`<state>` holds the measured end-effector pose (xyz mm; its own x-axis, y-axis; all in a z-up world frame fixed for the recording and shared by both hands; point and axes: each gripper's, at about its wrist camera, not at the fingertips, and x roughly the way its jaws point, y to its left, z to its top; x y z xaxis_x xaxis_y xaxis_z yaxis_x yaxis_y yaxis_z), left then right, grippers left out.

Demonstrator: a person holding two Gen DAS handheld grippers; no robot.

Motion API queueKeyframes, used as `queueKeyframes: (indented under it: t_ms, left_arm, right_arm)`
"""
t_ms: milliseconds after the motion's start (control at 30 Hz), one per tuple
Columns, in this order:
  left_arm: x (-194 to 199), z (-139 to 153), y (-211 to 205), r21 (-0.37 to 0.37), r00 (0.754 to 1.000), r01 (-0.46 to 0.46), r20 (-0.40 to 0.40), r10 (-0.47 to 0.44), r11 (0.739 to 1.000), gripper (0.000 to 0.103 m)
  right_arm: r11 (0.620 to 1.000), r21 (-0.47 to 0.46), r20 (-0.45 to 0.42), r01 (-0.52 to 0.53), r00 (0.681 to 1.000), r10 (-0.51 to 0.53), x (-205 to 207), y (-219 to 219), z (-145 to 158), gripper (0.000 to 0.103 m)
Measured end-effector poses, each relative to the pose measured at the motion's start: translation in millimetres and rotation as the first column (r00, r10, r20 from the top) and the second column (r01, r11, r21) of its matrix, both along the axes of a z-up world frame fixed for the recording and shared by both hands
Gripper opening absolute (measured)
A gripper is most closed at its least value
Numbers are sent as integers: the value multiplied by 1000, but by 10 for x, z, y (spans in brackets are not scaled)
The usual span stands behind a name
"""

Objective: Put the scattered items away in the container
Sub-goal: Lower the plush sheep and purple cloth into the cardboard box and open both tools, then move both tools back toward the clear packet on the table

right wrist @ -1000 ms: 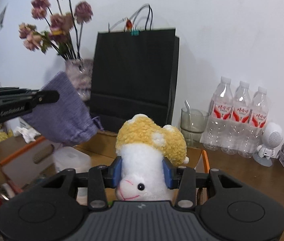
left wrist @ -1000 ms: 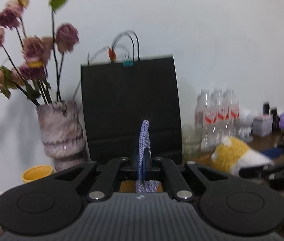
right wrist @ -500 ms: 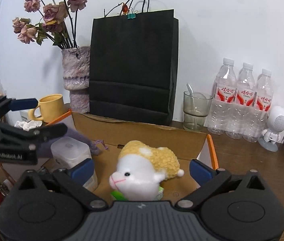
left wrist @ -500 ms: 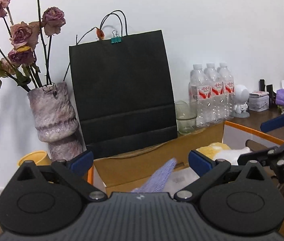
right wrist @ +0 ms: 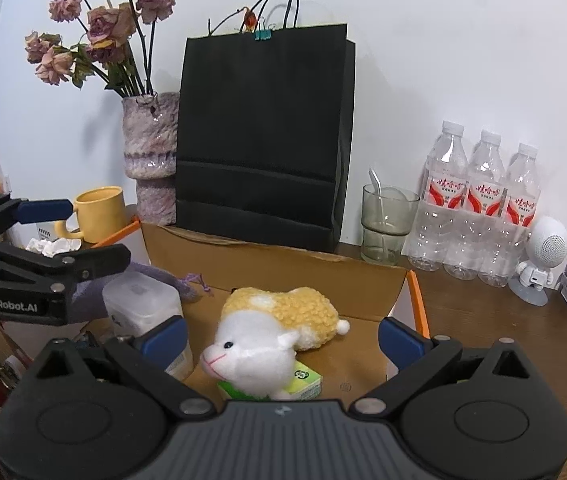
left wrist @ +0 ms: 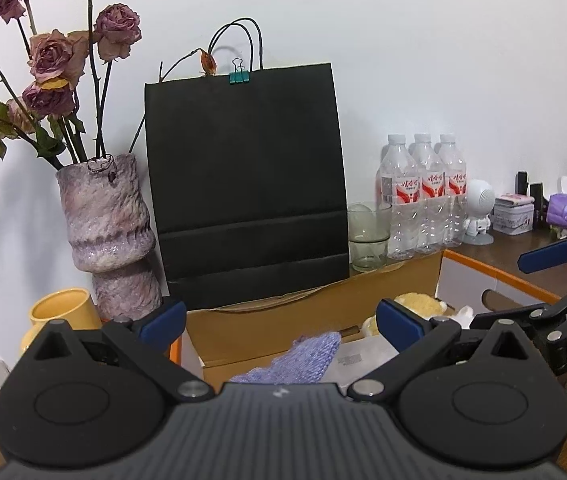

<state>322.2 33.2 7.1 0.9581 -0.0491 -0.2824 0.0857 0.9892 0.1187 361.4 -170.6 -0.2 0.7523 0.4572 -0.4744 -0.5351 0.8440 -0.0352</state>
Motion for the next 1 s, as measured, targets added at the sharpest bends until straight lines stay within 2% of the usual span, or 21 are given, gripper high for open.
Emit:
queueKeyframes:
  t_ms: [267,467,667,767,900,1000]
  left_arm:
    - [-397,229,7,-66,998,36,63,-32,997,103]
    - [-823,171,84,-95,996,55,73,-48,994,103]
    - [-1185,-60,125,-99,999,41,-15,-42,994,103]
    - [-1315,-166,115,-110,996,24,-79,-33,994,103]
    - [-1426,-321,95,-151,985,-24,-172,-3,988,103]
    - [-1472,-426,41,-145,967,-89,-250,50,985,103]
  right_arm:
    - [999,30,17,19,1000,-20,-224,-181,173,103]
    - [999,22,48,50,998,-51,-588,-432,195,103]
    - [997,-8,48,81,996,-81,-994,-589,17,103]
    - [996,-22,16,88,996,-88,-1184,-627,-107,103]
    - [995,-24,-46,100,994,-101,-1398,-668,-285,103]
    - [989,-50,-87,140,986,-144,-1463,-663,-439,101]
